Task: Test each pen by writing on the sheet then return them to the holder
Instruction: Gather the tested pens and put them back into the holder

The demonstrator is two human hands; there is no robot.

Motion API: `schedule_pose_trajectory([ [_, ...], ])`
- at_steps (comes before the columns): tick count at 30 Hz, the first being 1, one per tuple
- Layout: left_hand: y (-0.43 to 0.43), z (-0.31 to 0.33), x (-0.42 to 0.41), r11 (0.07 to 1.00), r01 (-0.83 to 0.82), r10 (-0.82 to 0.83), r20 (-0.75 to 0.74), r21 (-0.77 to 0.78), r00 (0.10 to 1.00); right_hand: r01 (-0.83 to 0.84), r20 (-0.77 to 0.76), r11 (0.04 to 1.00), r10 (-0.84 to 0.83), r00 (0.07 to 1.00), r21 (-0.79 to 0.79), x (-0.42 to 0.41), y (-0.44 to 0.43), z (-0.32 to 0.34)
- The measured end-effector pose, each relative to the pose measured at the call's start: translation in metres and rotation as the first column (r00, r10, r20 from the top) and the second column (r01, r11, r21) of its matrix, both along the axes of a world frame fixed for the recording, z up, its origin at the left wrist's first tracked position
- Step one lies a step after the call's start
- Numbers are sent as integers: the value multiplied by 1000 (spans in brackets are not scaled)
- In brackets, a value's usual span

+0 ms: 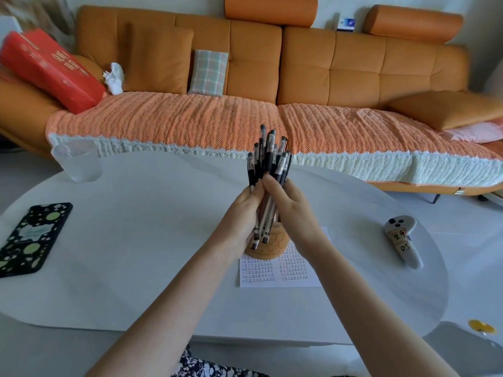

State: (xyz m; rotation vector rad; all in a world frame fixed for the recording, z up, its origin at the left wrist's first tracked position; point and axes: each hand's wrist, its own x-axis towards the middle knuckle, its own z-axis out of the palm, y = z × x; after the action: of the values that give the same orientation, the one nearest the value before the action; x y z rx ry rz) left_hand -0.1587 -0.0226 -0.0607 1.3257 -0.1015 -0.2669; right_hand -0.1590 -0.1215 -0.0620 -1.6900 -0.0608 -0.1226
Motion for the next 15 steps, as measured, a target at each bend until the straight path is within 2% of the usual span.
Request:
schedule_pose_trajectory([
  [5,1,-10,0,993,-66,67,-6,98,998,106,32,994,-107,994,33,7,-5,-8],
  [11,-3,-4,4,995,-78,75,44,65,996,246,-93,949,-232,968,196,16,1,-12],
  [15,11,-6,9,994,-94,89,93,50,992,283,-15,945,-284,959,163,28,-8,5],
])
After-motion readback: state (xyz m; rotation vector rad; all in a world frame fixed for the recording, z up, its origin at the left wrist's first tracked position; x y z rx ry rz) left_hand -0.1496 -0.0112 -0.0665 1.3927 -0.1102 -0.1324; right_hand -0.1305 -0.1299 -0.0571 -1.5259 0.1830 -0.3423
